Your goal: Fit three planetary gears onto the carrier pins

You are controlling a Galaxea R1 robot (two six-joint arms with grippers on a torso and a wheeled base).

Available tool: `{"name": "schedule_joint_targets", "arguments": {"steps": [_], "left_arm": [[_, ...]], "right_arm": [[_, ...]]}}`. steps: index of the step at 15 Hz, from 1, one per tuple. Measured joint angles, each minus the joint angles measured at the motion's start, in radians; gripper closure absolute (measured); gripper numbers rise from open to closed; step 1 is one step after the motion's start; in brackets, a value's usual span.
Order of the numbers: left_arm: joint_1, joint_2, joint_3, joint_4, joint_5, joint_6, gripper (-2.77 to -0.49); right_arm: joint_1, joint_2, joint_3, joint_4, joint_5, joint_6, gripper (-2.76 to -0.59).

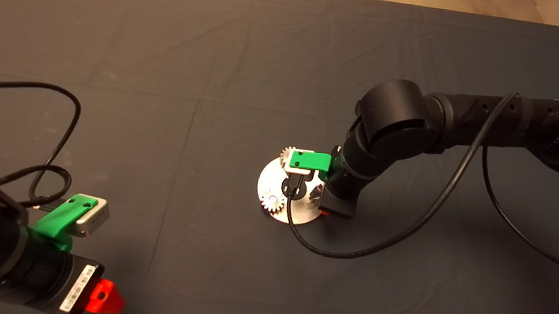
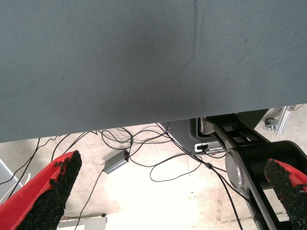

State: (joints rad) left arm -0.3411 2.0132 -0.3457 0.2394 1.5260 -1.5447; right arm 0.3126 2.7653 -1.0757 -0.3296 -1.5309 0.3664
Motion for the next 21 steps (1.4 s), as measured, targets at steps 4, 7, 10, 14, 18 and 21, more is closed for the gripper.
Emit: {"name": "schedule_joint_targets", "arguments": {"steps": [4,7,10,14,18,21], "left_arm": [[0.000,-0.003,0.000,0.000,0.000,0.000,-2.76],[0.000,-0.003,0.000,0.000,0.000,0.000,-2.76],[0.000,-0.003,0.000,0.000,0.000,0.000,-2.76],[0.000,-0.005,0.000,0.000,0.000,0.000,-2.76],[0.000,-0.005,0.000,0.000,0.000,0.000,-2.76],[0.000,-0.005,0.000,0.000,0.000,0.000,-2.76]], "right_arm": [[0.001,0.000,0.000,0.000,0.000,0.000,-1.02],[0.001,0.000,0.001,0.000,0.000,-0.001,-1.02],[0.003,0.000,0.004,0.000,0.000,-0.001,-1.02],[0.030,0.000,0.006,0.000,0.000,-0.003,-1.02],[0.042,0.000,0.006,0.000,0.000,-0.026,-1.02],[0.042,-0.001,0.007,0.000,0.000,-0.043,-1.02]]}}
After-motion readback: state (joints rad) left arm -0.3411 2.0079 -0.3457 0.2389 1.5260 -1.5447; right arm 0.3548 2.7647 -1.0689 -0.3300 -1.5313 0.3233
